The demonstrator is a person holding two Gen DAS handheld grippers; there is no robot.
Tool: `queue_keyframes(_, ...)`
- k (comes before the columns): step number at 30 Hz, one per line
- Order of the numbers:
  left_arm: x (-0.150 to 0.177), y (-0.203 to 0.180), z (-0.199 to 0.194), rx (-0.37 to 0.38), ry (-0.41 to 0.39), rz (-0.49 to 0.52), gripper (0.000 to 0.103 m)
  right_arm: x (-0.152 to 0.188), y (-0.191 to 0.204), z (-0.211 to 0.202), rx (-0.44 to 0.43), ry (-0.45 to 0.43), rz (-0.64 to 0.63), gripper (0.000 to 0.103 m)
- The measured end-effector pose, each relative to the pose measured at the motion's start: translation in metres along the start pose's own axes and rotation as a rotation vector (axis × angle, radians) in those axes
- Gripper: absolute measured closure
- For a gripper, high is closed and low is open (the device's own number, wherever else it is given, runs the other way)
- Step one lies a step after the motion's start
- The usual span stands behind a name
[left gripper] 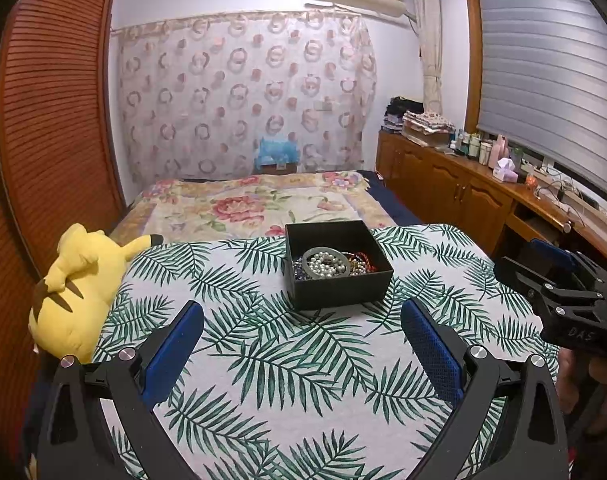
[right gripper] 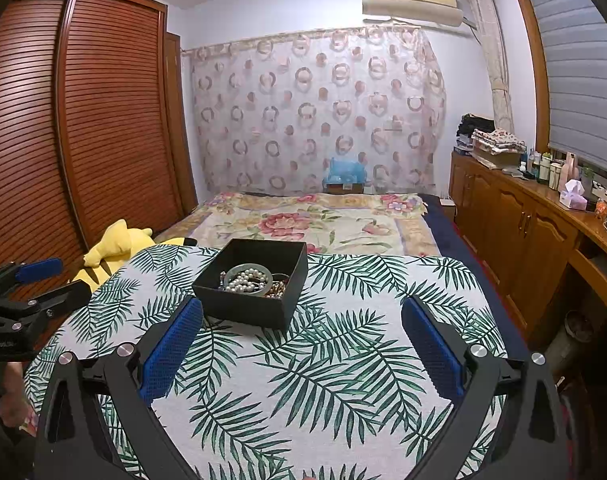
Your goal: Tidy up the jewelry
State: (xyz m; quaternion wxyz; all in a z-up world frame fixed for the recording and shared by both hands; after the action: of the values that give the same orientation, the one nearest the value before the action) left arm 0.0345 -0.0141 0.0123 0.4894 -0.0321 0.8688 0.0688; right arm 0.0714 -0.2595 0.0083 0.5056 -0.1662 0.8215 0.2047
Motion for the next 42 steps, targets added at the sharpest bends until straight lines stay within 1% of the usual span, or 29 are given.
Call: queue_keyframes(42, 0.0017, -0.0006, -0.0028, 0.001, 0.003, -0.004, 0.008, -0.0001, 0.0004, 0.0003, -0.001, -0.001, 0.0, 0.003)
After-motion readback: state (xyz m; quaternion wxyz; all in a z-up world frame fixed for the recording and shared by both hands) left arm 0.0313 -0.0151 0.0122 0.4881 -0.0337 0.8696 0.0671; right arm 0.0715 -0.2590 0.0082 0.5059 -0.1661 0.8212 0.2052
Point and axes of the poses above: each gripper's, at about its wrist camera, not at the fingertips, and z roughly the way its jaws point, y to its left, x to its underside, the point moved 2 cm from there along z, roughly the way its jaws point, and after that the axes turned 11 degrees about -x, right-handed, at the moved point
